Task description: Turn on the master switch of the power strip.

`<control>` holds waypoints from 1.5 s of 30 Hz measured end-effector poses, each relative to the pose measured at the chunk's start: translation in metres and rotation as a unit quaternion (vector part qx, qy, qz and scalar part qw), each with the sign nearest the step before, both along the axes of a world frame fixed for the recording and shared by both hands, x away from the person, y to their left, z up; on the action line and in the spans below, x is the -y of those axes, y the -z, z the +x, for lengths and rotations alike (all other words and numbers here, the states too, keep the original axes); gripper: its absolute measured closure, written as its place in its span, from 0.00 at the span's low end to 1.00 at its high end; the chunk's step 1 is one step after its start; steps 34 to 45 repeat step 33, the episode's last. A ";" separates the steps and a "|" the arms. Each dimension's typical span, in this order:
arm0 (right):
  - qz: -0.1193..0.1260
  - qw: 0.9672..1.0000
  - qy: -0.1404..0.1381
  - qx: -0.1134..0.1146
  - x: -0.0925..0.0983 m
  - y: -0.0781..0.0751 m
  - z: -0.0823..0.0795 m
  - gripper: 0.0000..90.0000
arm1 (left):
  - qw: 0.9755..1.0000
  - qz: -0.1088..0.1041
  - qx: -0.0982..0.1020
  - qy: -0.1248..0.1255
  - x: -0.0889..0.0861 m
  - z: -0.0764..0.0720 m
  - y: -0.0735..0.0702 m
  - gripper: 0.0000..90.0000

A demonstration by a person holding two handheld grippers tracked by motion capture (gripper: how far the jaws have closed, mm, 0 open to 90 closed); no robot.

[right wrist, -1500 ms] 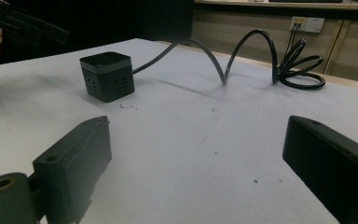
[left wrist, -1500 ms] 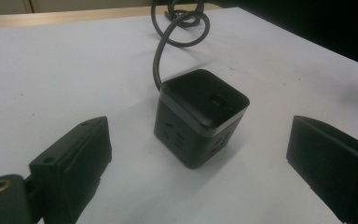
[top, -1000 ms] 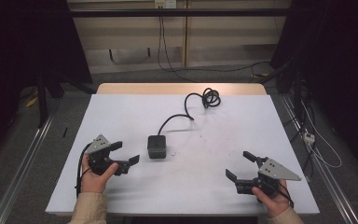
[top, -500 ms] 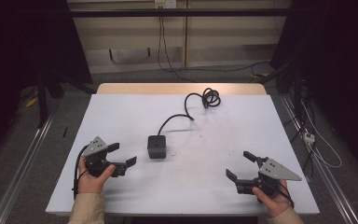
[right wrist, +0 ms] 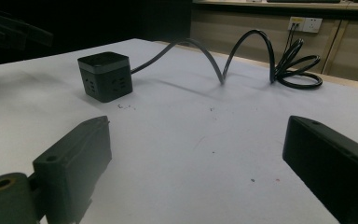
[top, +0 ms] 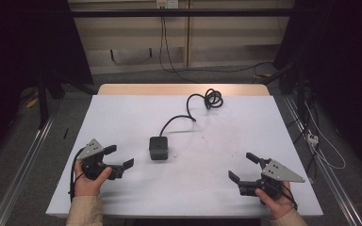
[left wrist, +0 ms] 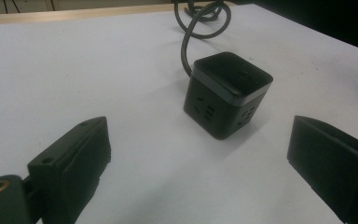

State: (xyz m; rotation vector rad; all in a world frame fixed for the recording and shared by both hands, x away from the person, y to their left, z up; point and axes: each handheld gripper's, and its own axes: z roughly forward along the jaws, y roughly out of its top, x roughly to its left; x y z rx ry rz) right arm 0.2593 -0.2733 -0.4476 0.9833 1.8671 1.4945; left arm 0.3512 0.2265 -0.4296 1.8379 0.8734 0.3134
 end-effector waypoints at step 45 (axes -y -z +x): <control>-0.002 1.000 -0.001 -0.002 -0.001 0.001 0.001 0.08 | 1.000 0.023 -0.007 -0.020 -0.006 -0.001 0.013 0.06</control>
